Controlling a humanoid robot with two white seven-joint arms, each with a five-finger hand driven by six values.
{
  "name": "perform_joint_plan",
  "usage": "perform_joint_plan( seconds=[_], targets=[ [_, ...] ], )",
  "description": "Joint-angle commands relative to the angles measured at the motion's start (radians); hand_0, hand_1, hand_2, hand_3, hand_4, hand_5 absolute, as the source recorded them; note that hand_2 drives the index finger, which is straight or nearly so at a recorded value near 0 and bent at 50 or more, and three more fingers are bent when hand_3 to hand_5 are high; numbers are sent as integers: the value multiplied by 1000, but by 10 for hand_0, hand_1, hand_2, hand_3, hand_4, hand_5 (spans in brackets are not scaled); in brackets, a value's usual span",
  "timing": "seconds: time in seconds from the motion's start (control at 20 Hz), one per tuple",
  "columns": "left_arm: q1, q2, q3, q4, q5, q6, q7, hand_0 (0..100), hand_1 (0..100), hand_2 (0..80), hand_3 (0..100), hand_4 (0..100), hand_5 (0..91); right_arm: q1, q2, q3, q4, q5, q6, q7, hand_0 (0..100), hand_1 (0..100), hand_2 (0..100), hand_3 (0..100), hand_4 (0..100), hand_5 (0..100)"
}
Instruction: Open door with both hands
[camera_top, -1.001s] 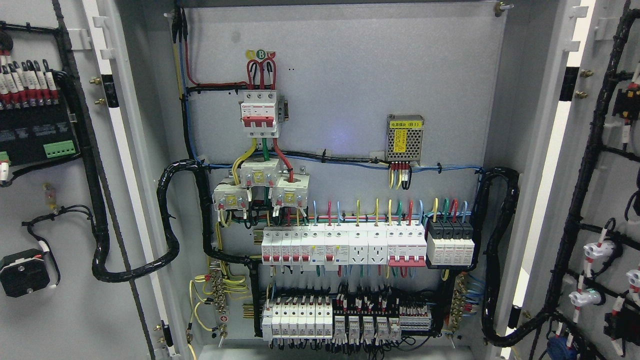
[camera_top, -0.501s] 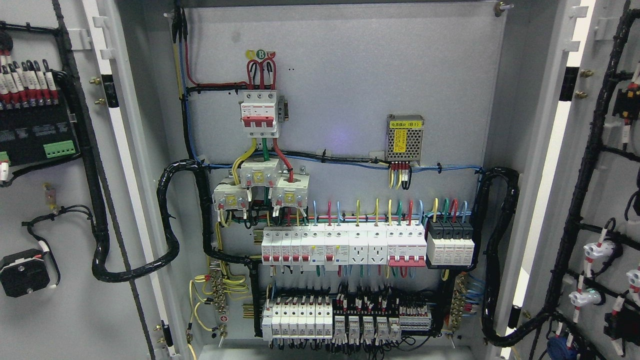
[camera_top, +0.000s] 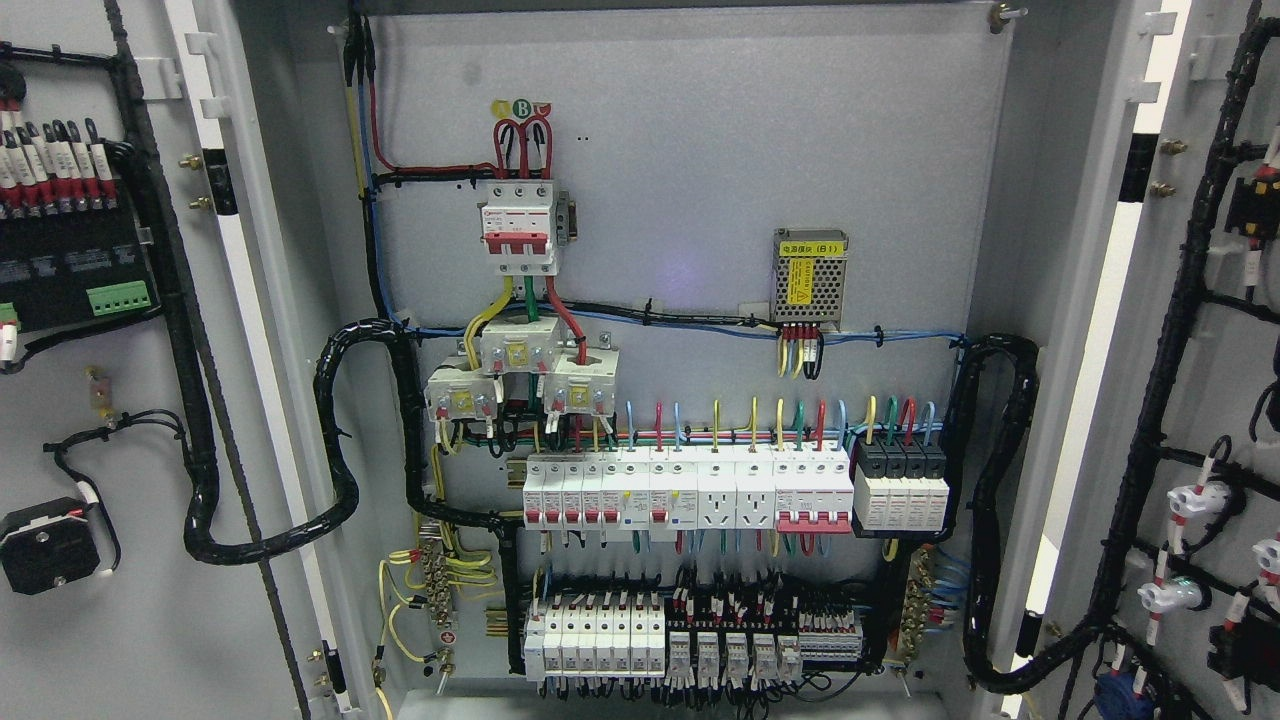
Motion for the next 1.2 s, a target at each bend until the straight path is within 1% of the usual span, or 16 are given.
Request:
perform_joint_plan(
  seconds=[0.0,0.1,0.55,0.7,1.15],
  targets=[
    [-1,-33,2,16,0,0,0,0,0,0,0,31,0,-2,27,-4,-2,0,-4,11,0,0,0,0,0,0],
    [-1,-33,2,17,1,-1,0,0,0,0,0,31,0,-2,26,-5,-7,-1,-10,19,0,0,0,0,0,0],
    [-3,-34,2,11,0,-3,0,0,0,0,0,31,0,1,33,-7,-7,-4,-10,19,0,0,0,0,0,0],
    [-3,-34,2,10,0,-3,0,0,0,0,0,31,0,1,47,-7,-5,-4,-9,19,0,0,0,0,0,0],
    [-3,-34,2,11,1,-1,0,0,0,0,0,32,0,2,49,-7,-5,-4,-10,19,0,0,0,0,0,0]
  ],
)
